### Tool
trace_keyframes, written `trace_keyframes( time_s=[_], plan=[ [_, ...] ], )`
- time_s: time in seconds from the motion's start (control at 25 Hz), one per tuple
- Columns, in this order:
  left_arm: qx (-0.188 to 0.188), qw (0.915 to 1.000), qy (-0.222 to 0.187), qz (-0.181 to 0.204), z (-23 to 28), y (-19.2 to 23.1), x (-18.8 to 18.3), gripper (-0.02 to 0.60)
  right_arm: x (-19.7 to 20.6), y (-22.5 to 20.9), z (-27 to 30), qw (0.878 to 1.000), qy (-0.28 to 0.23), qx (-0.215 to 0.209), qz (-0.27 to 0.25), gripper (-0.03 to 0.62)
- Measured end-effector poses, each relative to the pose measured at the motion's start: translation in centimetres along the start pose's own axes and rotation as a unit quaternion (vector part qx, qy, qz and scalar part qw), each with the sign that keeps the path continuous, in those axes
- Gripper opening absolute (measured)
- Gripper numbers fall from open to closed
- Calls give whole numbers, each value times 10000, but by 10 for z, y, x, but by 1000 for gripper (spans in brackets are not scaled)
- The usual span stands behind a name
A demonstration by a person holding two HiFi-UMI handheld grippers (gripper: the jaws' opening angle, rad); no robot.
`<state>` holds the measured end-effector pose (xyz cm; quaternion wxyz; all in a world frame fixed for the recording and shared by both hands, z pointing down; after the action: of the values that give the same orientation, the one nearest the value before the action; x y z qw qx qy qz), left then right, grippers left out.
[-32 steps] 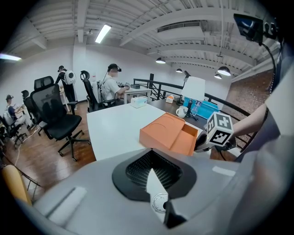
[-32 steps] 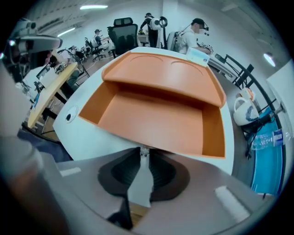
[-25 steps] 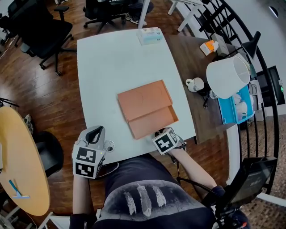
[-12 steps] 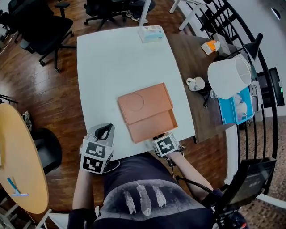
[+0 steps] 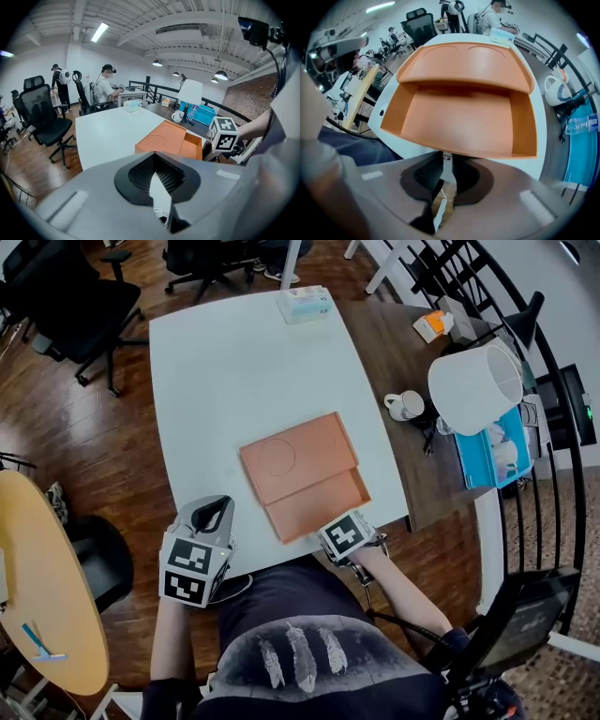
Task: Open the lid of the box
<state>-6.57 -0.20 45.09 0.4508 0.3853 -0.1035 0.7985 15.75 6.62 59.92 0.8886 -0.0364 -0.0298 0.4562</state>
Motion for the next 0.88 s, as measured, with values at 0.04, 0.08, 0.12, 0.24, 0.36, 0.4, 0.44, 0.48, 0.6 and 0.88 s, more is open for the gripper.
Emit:
trace_keyframes(
  time_s=[0.04,0.08,0.12,0.24,0.36,0.4,0.44,0.48,0.6,0.88],
  plan=[
    [-16,10000,10,19,-1,0,1,17,11,1,2,9997,141,-24,189,63],
    [-36,10000,30,47,-1,0,2,17,21,5,5,9988,192,-125,432,64],
    [-71,9999,55,89,-2,0,3,17,28,12,8,9971,136,-272,692,64],
    [-194,9993,153,268,-3,2,9,17,38,25,11,9933,-131,-386,1084,66],
    [-69,9997,158,158,-2,-3,13,17,41,28,10,9947,-126,-397,935,66],
    [-29,9998,149,113,-2,-5,14,17,42,28,12,9954,-111,-402,863,66],
    [-16,9998,145,106,-1,-6,13,17,42,27,13,9958,-110,-407,811,66],
    [-24,9998,146,133,0,-6,12,17,42,25,14,9961,-117,-413,768,66],
    [-54,9997,169,195,1,-7,12,17,42,19,13,9975,-139,-360,591,66],
    [-39,9996,238,126,2,-10,19,17,57,23,11,9916,-162,-701,1075,74]
  ],
)
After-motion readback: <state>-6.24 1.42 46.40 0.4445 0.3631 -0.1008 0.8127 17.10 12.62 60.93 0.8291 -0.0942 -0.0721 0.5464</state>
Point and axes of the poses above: the fingertips, and each gripper's own axes: z forward along the fingers, y to its left, x out of its underside, the point moved 1 cm from there along -z, backward along the fingers, and after that the axes turned 1 degree about y, right-handed, at the moved point
